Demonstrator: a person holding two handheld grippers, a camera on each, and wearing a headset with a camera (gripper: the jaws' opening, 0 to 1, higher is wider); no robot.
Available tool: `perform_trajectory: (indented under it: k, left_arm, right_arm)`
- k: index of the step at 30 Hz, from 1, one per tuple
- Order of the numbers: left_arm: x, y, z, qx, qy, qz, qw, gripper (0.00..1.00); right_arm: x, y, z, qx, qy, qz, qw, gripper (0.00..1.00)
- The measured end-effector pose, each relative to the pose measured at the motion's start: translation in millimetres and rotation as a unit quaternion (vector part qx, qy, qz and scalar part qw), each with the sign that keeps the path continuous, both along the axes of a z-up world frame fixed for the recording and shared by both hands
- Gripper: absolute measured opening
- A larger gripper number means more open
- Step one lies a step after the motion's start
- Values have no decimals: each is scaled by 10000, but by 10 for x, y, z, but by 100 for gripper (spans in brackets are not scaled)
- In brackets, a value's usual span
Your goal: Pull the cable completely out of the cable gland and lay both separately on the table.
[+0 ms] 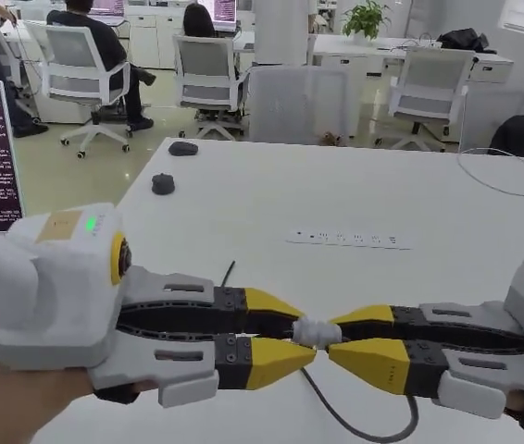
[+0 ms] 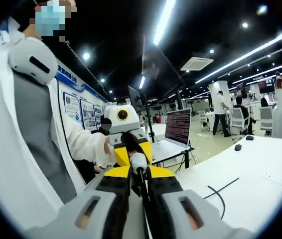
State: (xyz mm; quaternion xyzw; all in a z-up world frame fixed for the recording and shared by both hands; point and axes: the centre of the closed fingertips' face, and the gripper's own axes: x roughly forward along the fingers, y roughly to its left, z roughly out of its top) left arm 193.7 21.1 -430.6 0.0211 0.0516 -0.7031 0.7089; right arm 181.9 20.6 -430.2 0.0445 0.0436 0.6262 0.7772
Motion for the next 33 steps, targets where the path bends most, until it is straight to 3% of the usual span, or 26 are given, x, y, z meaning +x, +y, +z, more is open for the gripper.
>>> perform_trajectory:
  k: [3, 5, 6, 9, 13, 15, 16, 17, 18, 19, 21, 25, 29, 33]
  left_arm:
    - [4, 1, -13, 0, 230, -34, 9997, 15]
    - [-4, 0, -24, -9, 562, -54, 9984, 15]
    - [0, 0, -27, -11, 612, -65, 9981, 15]
    - [-12, 9, -32, -43, 1108, -113, 9938, 15]
    - [5, 17, -49, -21, 1239, -100, 9922, 15]
    - [0, 21, -54, -9, 1227, -91, 9924, 15]
    - [-1, 23, -55, -5, 1208, -88, 9926, 15]
    - [-3, 28, -57, 7, 1162, -91, 9932, 15]
    - [-7, 34, -69, 45, 1117, -79, 9937, 15]
    - [11, 47, -93, 112, 989, -7, 9950, 15]
    - [-8, 67, -114, 187, 897, -9, 9958, 15]
    - [-5, 79, -96, 148, 847, 32, 9963, 15]
    - [5, 74, -70, 85, 788, 61, 9968, 15]
    - [18, 74, -54, 60, 733, 88, 9973, 15]
  right_arm:
    - [-6, 1, -12, -139, -345, 32, 9993, 11]
    - [-12, 1, -15, -207, -541, 47, 9983, 11]
    - [-15, 0, -14, -225, -598, 56, 9979, 11]
    - [-21, 8, -8, -318, -928, 95, 9951, 11]
    - [-2, 17, -23, -402, -1069, 106, 9934, 11]
    - [10, 23, -32, -410, -1043, 108, 9936, 11]
    - [11, 23, -29, -360, -945, 126, 9948, 12]
    - [-5, 23, -10, -190, -676, 186, 9974, 12]
    - [4, 6, 9, -106, -603, 198, 9979, 12]
    - [40, -30, 13, -116, -651, 134, 9977, 12]
    - [53, -63, 19, -152, -730, 57, 9972, 11]
    - [33, -60, -7, -197, -565, 98, 9982, 16]
    - [65, -40, -100, -336, -431, 38, 9985, 10]
    - [50, -18, -100, -357, -421, 84, 9984, 4]
